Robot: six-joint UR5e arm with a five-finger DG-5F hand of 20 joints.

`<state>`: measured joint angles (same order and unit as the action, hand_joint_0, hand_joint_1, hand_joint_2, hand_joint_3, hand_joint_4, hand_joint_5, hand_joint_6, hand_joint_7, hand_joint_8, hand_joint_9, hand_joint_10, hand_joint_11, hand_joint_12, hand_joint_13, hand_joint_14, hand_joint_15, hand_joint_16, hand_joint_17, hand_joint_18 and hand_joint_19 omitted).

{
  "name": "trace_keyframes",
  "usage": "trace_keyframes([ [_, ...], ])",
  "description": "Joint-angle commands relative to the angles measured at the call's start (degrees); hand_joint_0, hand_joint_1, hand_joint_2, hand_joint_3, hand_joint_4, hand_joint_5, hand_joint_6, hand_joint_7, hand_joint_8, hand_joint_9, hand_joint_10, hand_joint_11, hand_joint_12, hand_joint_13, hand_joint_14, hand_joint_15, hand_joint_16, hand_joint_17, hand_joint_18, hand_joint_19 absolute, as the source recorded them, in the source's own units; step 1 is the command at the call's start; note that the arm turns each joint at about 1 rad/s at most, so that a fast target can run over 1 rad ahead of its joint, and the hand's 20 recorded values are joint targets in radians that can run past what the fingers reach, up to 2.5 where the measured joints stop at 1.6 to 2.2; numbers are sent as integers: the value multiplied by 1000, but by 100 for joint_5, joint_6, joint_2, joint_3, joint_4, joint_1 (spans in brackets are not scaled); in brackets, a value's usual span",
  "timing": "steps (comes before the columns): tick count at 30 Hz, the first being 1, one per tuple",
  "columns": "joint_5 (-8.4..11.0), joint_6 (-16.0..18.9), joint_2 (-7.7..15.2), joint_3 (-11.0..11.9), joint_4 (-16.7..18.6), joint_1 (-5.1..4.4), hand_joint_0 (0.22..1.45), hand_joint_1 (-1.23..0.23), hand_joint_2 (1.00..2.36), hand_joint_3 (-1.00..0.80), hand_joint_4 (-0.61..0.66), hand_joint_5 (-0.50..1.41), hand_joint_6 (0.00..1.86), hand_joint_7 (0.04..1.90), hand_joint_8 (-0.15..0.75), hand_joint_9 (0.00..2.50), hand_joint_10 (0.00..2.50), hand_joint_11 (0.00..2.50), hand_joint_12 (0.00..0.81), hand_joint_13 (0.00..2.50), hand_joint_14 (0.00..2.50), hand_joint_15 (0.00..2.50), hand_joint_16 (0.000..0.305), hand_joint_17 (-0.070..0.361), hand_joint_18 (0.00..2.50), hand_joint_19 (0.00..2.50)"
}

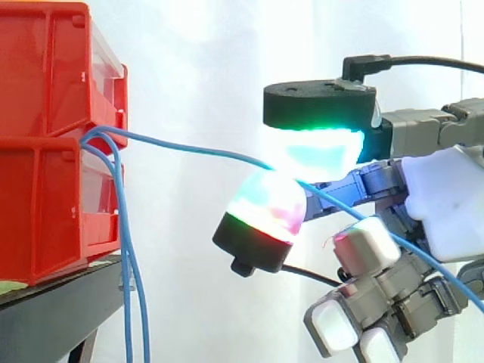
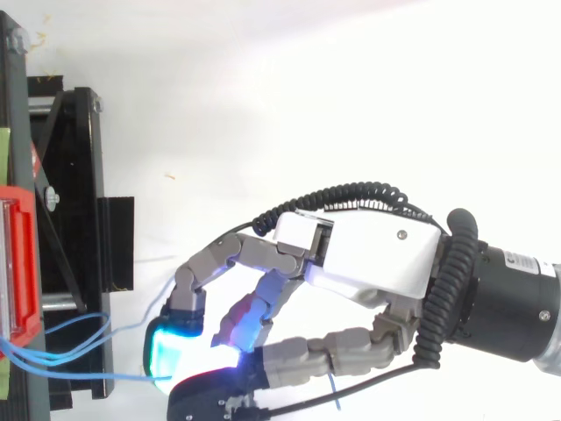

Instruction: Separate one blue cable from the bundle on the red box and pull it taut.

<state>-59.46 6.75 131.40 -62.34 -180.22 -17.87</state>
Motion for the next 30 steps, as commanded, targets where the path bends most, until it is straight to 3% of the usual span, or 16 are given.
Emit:
trace_keyframes([
  [1, 5, -16, 0, 3, -224, 47, 672, -928, 1222, 65, -363, -54, 952, 1059, 240, 1095, 14, 373, 355, 934, 16, 426, 50, 112, 841, 604],
  [8, 22, -42, -53, -6, -646, 100, 642, -922, 1306, 31, -370, -51, 949, 1037, 252, 937, 6, 177, 354, 829, 11, 269, 50, 113, 804, 537],
  [12, 145, -192, -167, 3, -742, 91, 633, -918, 1320, 29, -371, -50, 946, 1038, 244, 879, 5, 132, 352, 797, 9, 245, 50, 113, 784, 518],
  [15, 304, -394, -281, 3, -804, 74, 629, -917, 1323, 26, -368, -50, 944, 1041, 247, 878, 5, 135, 352, 792, 12, 255, 51, 114, 779, 519],
  [17, 567, -666, -422, -6, -865, 56, 629, -917, 1322, 26, -365, -50, 943, 1045, 247, 878, 5, 141, 353, 792, 11, 276, 50, 114, 773, 528],
  [22, 928, -974, -466, 3, -883, -6, 626, -916, 1332, 23, -355, -51, 940, 1068, 249, 925, 8, 223, 349, 821, 14, 365, 51, 114, 760, 559],
  [30, 963, -1167, -466, -50, -707, -23, 619, -912, 1355, 15, -351, -51, 940, 1063, 248, 956, 9, 250, 349, 834, 15, 388, 50, 114, 762, 576],
])
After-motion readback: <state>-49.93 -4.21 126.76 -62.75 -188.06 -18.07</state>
